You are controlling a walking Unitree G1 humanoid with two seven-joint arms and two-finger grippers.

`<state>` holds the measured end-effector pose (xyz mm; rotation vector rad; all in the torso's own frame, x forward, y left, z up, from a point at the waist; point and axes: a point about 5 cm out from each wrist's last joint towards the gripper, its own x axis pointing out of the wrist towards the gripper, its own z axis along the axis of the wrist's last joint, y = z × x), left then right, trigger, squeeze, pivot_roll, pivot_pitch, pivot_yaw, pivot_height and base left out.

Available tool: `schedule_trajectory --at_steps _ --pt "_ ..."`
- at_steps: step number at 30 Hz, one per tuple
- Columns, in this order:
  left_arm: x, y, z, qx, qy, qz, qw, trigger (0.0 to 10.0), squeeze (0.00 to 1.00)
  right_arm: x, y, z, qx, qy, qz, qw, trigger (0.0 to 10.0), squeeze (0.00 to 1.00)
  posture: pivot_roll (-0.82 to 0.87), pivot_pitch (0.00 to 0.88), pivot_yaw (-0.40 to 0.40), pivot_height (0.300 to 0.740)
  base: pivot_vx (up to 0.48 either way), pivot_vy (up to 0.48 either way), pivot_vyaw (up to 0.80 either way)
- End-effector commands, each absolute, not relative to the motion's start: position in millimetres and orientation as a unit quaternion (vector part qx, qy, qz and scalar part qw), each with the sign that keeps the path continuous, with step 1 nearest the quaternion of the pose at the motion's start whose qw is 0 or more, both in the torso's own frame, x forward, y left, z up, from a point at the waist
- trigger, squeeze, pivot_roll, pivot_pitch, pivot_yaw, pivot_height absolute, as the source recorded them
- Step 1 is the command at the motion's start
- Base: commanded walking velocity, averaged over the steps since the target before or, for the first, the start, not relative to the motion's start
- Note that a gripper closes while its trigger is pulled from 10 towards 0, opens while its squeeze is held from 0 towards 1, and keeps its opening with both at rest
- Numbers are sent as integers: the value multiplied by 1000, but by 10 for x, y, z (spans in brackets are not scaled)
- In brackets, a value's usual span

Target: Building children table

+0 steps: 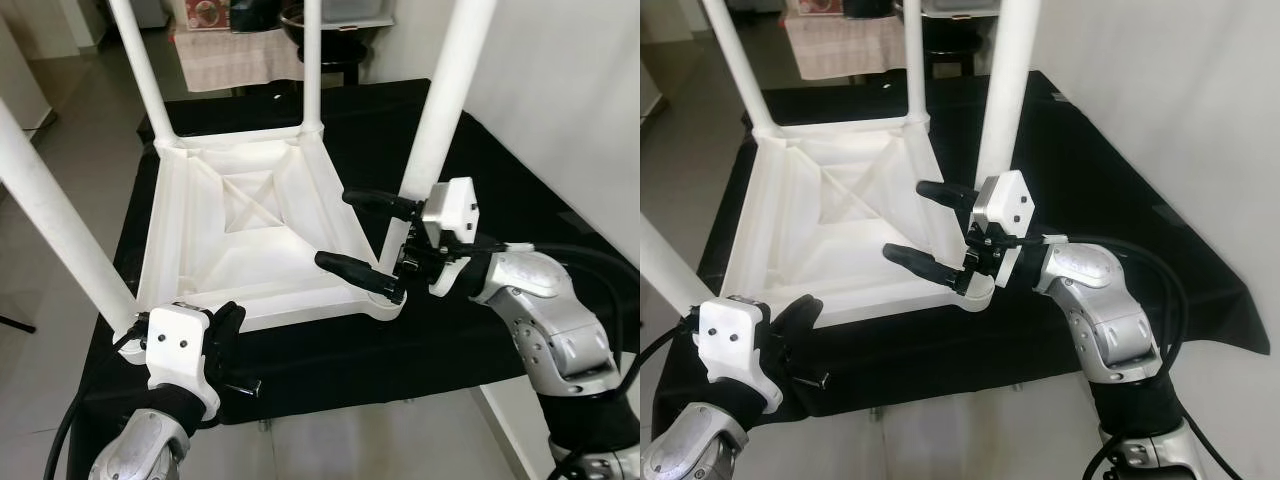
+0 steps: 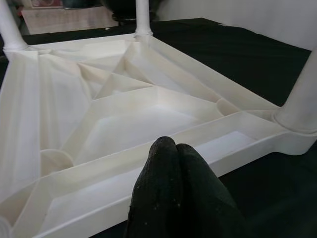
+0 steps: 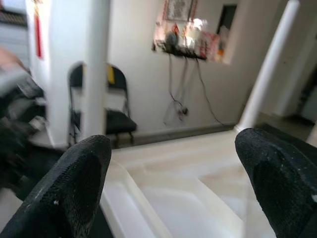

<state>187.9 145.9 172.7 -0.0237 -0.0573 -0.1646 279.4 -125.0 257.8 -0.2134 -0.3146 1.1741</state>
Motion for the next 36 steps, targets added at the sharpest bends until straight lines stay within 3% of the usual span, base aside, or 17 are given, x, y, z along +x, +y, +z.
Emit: schedule_trajectory --at_steps 1,2,5,6,16,19,21,28,36 --pt "1857 1499 1711 -7 -28 -61 998 10000 0 2702 -1210 2701 -94 -173 571 797 10000 0 -95 86 -42 740 0 0 0" --pt "1828 1550 1714 2 -33 -34 999 10000 902 2655 -1179 2785 -88 -188 582 786 10000 0 -94 86 -42 740 0 0 0" --pt "1828 1550 1714 2 -33 -34 999 10000 902 2655 -1179 2785 -88 -188 582 786 10000 0 -94 86 -42 740 0 0 0" --pt "1793 1593 1716 8 -35 -15 999 10000 1000 2637 -1162 2847 -85 -201 585 781 10000 0 -92 87 -40 740 0 0 0" --pt "1491 1554 1696 43 -19 -14 999 10000 1000 2663 -1107 3254 -158 -298 507 793 10000 0 -89 94 -28 740 0 0 0" --pt "1395 1563 1685 58 -15 -6 998 10000 1000 2653 -1131 3430 -172 -347 441 810 10000 0 -87 95 -20 740 0 0 0" --pt "1366 1592 1671 69 -18 6 997 10000 1000 2713 -1307 3584 -190 -376 355 834 10000 0 -91 93 -17 740 0 0 0" --pt "1423 1638 1700 73 -41 24 996 10000 1000 2776 -1657 3866 -188 -421 216 860 10000 0 -93 86 -20 740 0 0 0" --pt "1426 1649 1729 76 -52 29 995 10000 1000 2789 -1807 3982 -174 -443 149 867 10000 0 -92 87 -21 740 0 0 0"
